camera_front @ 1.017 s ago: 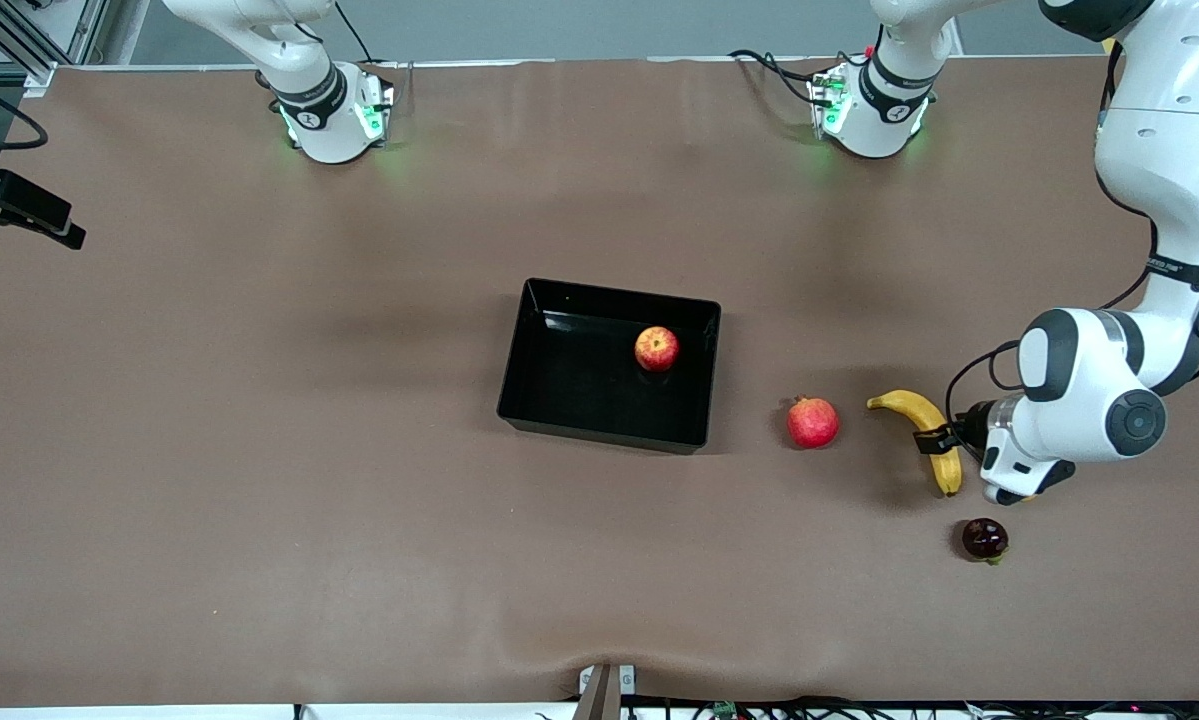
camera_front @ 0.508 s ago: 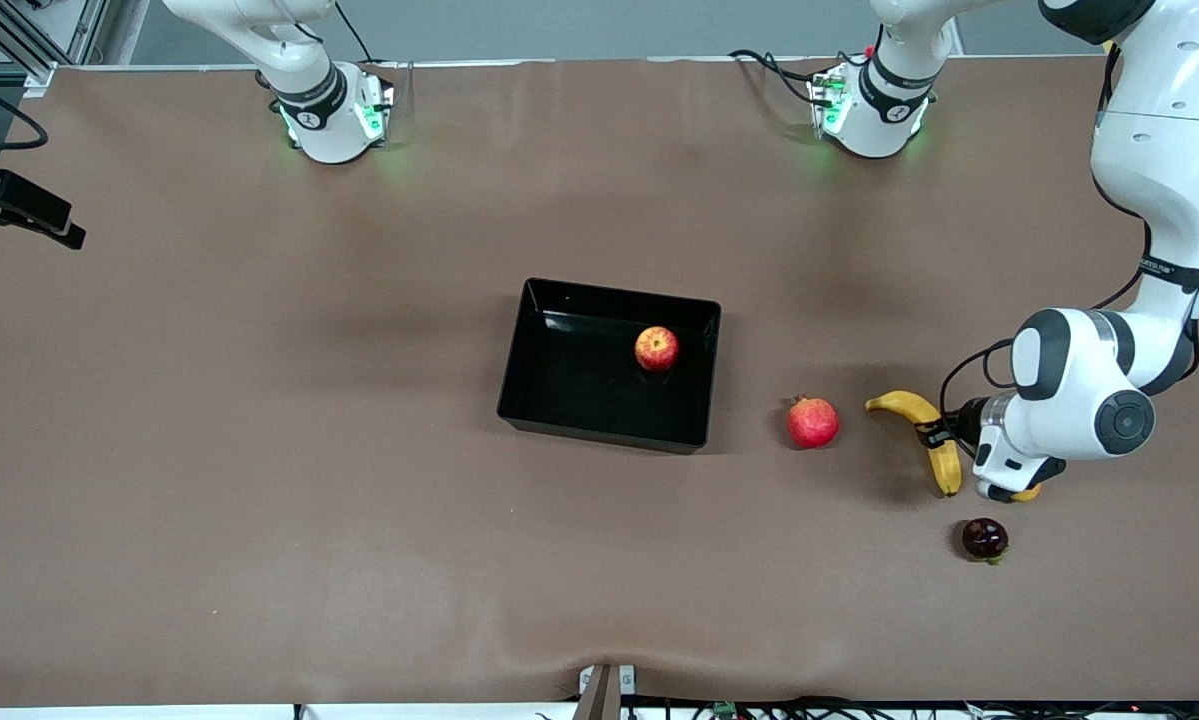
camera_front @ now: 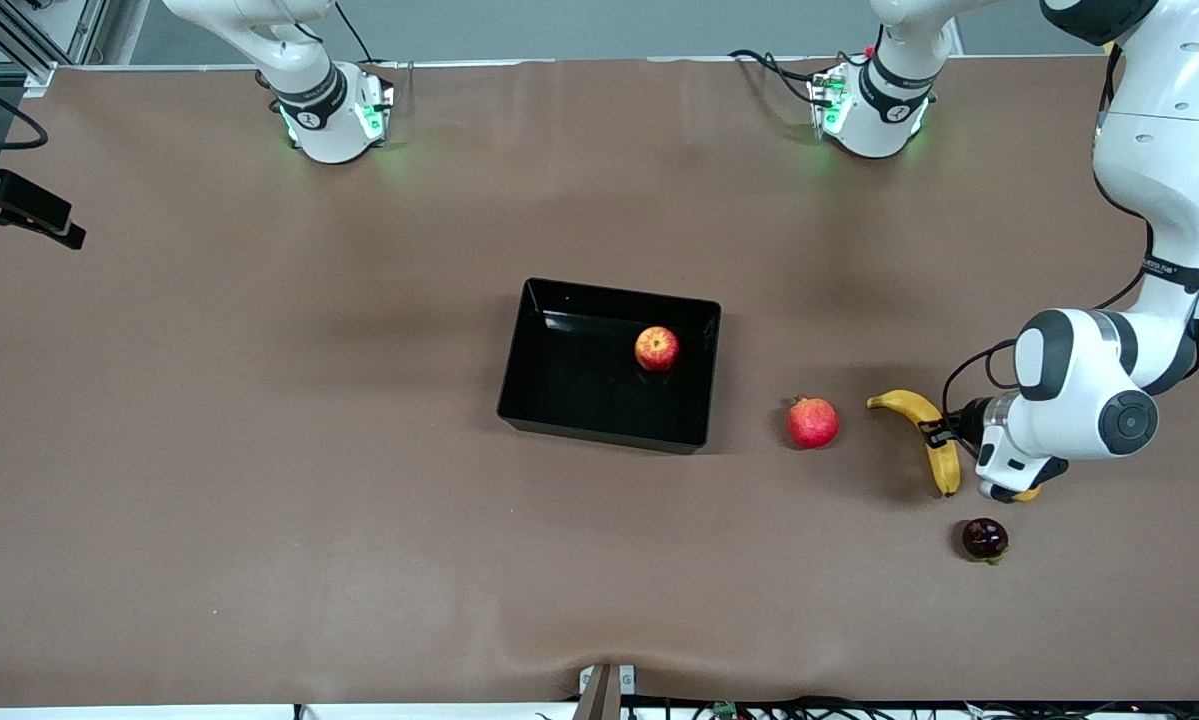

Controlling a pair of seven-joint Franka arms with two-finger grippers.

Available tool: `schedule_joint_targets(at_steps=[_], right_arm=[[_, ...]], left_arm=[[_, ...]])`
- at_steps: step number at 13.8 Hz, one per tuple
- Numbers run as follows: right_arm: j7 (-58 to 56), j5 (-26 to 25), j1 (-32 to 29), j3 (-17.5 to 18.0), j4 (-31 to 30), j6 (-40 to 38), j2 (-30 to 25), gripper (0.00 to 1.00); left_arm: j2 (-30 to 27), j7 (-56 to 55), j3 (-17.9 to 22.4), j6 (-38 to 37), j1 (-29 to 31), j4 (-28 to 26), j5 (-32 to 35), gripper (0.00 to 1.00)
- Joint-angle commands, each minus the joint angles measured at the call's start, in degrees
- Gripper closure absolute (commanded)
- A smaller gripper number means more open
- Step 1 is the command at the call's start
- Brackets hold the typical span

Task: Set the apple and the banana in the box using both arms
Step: 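Lower the left gripper and close it around the banana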

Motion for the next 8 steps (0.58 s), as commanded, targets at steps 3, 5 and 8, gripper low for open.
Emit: schedule_joint_targets(at_steps=[3, 5, 8], right_arm=[[0.6, 0.2, 0.7, -0.4, 0.3, 0.0, 0.1, 0.00], [0.6, 0.2, 0.7, -0.4, 0.3, 0.0, 0.1, 0.00], [0.6, 0.2, 0.7, -0.4, 0.4, 0.0, 0.1, 0.00]], left_arm=[[-5.9, 0.2, -3.6, -7.2, -0.2, 2.5, 1.5, 1.00], [-7.2, -1.9, -7.5, -10.2, -0.4, 4.3, 1.5, 1.00], [-7.5, -7.2, -12.2, -13.1, -4.3, 7.7, 1.6, 1.00]])
